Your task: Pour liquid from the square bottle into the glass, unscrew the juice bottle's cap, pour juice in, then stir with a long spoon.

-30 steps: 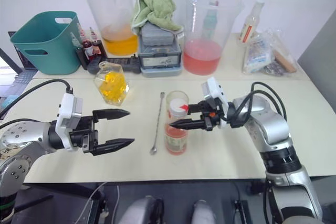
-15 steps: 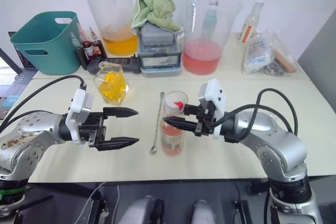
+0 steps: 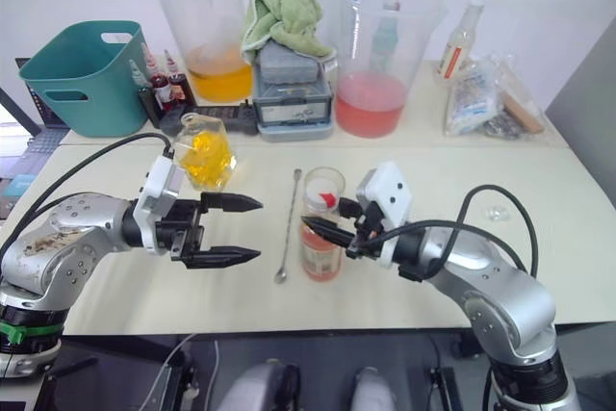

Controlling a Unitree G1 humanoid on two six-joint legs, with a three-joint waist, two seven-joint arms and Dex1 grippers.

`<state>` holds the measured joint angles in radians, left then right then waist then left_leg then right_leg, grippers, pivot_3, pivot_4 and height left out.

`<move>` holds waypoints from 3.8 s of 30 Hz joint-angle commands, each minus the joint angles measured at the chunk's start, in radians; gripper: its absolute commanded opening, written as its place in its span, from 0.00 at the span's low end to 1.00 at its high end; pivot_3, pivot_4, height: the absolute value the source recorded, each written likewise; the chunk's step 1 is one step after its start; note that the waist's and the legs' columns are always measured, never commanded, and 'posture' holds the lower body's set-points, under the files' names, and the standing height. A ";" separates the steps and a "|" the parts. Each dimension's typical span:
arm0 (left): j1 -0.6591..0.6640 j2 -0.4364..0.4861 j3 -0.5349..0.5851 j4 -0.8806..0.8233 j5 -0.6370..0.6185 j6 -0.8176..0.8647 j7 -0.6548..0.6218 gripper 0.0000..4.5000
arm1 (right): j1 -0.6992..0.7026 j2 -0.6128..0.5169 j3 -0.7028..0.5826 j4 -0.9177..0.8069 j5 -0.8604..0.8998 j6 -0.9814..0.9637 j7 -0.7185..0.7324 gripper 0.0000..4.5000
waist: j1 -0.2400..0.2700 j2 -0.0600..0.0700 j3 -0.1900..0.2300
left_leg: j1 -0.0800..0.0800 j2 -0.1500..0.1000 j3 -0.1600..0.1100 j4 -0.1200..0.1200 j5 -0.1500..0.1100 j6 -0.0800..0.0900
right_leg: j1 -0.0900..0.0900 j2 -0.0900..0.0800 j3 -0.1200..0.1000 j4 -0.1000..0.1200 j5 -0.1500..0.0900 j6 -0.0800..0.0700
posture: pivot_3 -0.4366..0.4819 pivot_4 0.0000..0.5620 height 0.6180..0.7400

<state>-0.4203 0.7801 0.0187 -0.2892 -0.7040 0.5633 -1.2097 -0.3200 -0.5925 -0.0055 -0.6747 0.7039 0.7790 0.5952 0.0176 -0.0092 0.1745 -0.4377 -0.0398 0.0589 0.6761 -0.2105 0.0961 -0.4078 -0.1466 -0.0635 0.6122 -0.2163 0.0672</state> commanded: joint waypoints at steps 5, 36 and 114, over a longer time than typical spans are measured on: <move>0.005 0.013 0.037 -0.026 -0.011 -0.006 0.002 1.00 | 0.007 -0.077 -0.064 0.029 0.032 -0.062 0.135 0.96 | 0.001 0.000 0.000 | 0.000 0.000 0.000 0.000 0.000 0.001 | 0.001 0.000 0.000 0.000 0.000 0.000 | 0.48 0.27 1.00; -0.311 -0.250 -0.213 0.123 0.131 0.013 0.074 1.00 | 0.377 -0.295 -0.539 0.028 0.191 -0.112 0.342 0.99 | 0.027 -0.001 0.000 | -0.001 0.002 0.000 0.003 -0.005 0.010 | 0.005 -0.001 0.002 -0.001 0.000 0.000 | 0.48 0.27 1.00; -0.326 -0.372 -0.247 0.085 0.173 0.083 0.123 0.86 | 0.299 -0.370 -0.530 0.022 0.332 -0.060 0.258 1.00 | 0.027 -0.001 0.000 | -0.002 0.002 0.000 0.004 -0.006 0.012 | 0.005 -0.001 0.002 -0.001 0.000 0.000 | 0.48 0.27 1.00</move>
<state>-0.7218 0.4124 -0.2395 -0.1638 -0.5146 0.6530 -1.0857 -0.0226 -0.9483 -0.4901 -0.6434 1.0254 0.7277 0.8368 0.0449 -0.0097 0.1744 -0.4396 -0.0379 0.0589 0.6803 -0.2163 0.1084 -0.4028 -0.1473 -0.0613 0.6116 -0.2162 0.0673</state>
